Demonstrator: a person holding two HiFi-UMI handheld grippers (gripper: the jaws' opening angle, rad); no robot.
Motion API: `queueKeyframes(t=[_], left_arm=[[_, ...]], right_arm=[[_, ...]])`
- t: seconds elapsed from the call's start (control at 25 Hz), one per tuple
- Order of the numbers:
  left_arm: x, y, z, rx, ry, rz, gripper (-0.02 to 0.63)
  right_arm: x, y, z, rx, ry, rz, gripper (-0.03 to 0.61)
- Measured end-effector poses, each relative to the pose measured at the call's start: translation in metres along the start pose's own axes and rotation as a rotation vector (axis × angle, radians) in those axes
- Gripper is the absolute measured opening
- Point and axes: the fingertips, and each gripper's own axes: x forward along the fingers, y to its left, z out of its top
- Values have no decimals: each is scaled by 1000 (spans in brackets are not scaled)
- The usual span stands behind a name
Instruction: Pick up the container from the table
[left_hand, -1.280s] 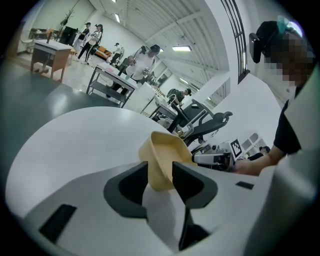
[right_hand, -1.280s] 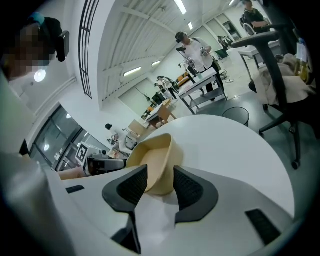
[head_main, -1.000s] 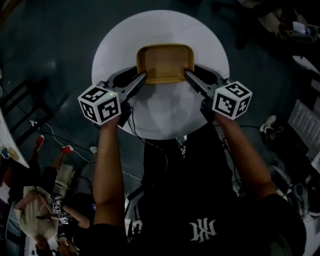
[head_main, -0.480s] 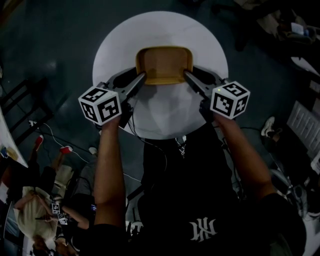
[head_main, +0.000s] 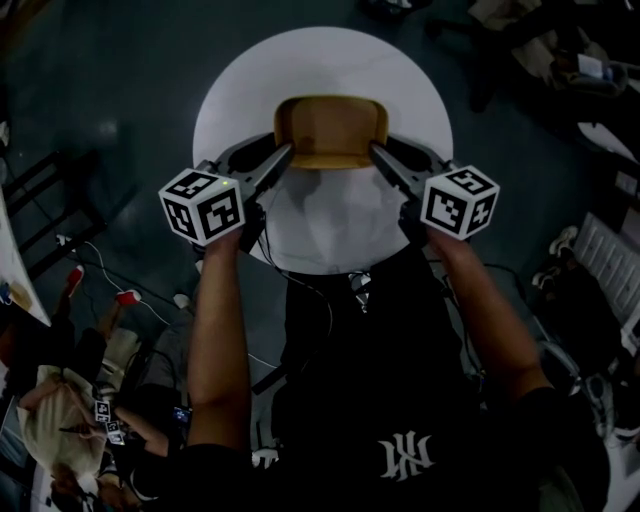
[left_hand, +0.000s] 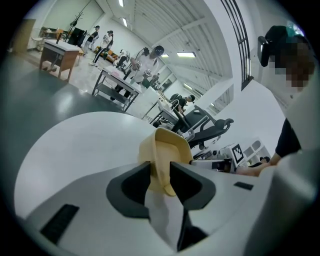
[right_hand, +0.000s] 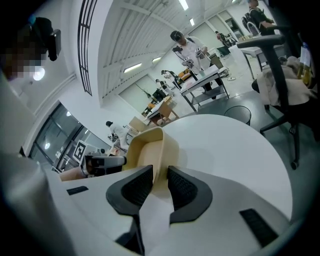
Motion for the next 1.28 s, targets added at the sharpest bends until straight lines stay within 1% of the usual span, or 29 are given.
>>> queueKeyframes(t=[0.36,0.72,1.04,1.28], left_arm=[[-26,-25,29,28,-58,14,121],[-70,-67,65,79,-132,42,122],[-107,-108,111,142,-233,95,122],[-138,-143,133,191,-309,135,123]], right_arm=[[-14,30,29,-51,-19,33,117],[-38,79,73,-116,-67,79,114],[-62,125,125,-195,-122,156,112],[-83,159,150,-248,-157,227,112]])
